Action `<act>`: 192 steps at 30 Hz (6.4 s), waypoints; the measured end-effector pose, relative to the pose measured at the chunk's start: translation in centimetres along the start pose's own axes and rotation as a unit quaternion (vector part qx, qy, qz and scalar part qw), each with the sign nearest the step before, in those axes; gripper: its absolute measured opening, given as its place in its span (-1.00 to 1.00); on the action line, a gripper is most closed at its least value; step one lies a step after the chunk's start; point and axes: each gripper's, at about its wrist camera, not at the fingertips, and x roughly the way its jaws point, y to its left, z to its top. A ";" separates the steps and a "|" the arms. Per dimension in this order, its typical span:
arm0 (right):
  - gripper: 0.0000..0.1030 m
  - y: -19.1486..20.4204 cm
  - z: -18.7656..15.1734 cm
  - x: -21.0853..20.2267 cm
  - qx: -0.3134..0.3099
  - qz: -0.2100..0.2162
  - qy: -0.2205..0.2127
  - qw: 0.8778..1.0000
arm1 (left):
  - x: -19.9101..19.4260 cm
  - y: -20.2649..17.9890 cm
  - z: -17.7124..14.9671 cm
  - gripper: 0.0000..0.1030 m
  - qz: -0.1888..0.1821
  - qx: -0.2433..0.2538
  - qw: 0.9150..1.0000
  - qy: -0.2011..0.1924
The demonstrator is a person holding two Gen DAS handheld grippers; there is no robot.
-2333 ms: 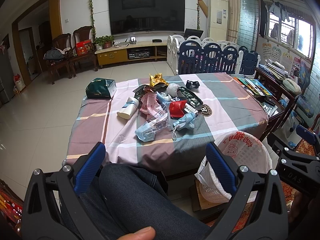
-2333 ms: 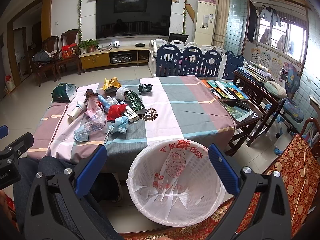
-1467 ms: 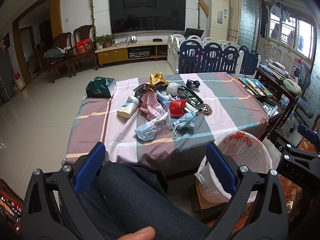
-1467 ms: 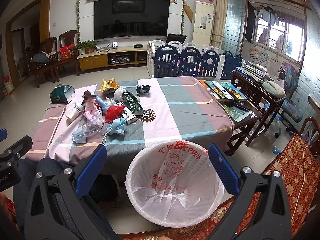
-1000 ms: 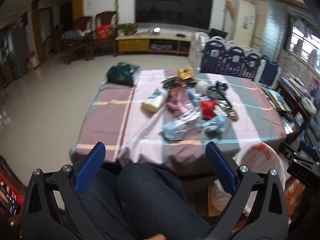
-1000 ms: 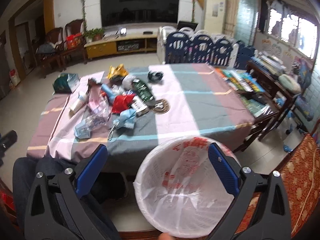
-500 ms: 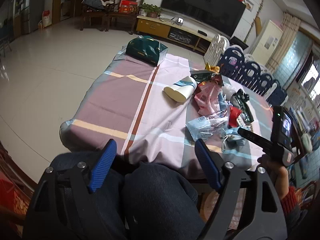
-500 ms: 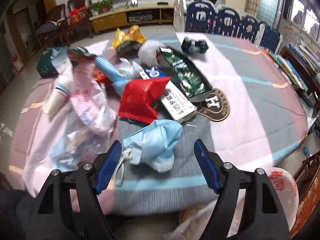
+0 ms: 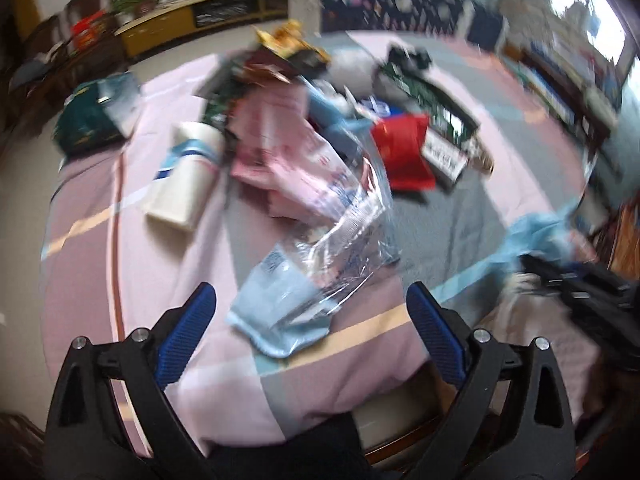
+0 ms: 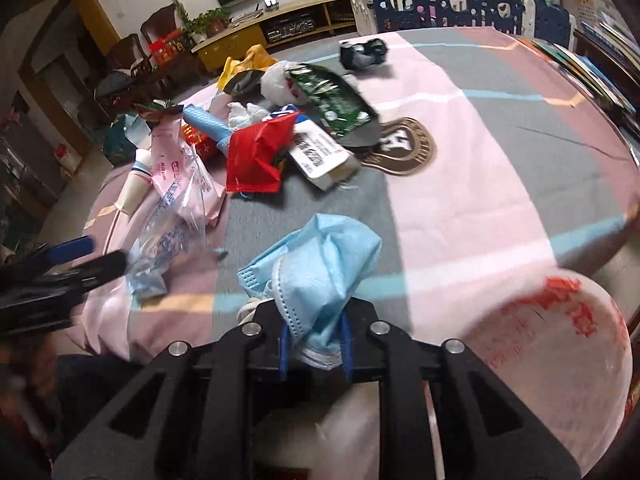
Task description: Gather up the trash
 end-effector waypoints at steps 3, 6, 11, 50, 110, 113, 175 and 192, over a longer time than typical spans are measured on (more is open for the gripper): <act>-0.61 -2.2 -1.1 -1.9 0.015 0.002 -0.002 1.000 | 2.6 -1.4 0.5 0.86 0.020 0.029 0.999 0.021; -0.61 -3.6 -1.7 -3.2 0.024 -0.008 -0.006 1.000 | 4.2 -1.9 0.5 0.43 0.022 0.032 0.999 0.038; -0.61 -4.0 -1.9 -5.0 0.020 -0.010 -0.021 1.000 | 4.1 -1.1 -0.5 -0.30 0.001 0.009 0.999 0.037; -0.44 -13.3 -8.7 -23.3 0.043 -0.072 -0.158 0.984 | -12.4 -23.5 -7.7 0.73 -0.096 0.065 0.990 -0.078; 0.33 3.0 -3.1 -12.7 -0.078 -0.009 -0.095 0.992 | -15.3 2.2 -11.3 0.86 0.121 -0.258 0.944 -0.166; 0.33 5.0 -0.9 -8.6 -0.088 -0.004 -0.083 0.993 | -14.5 4.9 -12.3 0.86 0.143 -0.270 0.938 -0.163; -0.69 10.2 2.5 4.9 -0.082 0.032 0.008 0.996 | 4.6 12.7 4.7 0.93 -0.007 -0.157 0.984 -0.083; 0.23 11.5 2.2 6.4 -0.094 -0.024 0.010 0.995 | 4.7 11.8 3.8 -0.16 0.009 -0.124 0.986 -0.111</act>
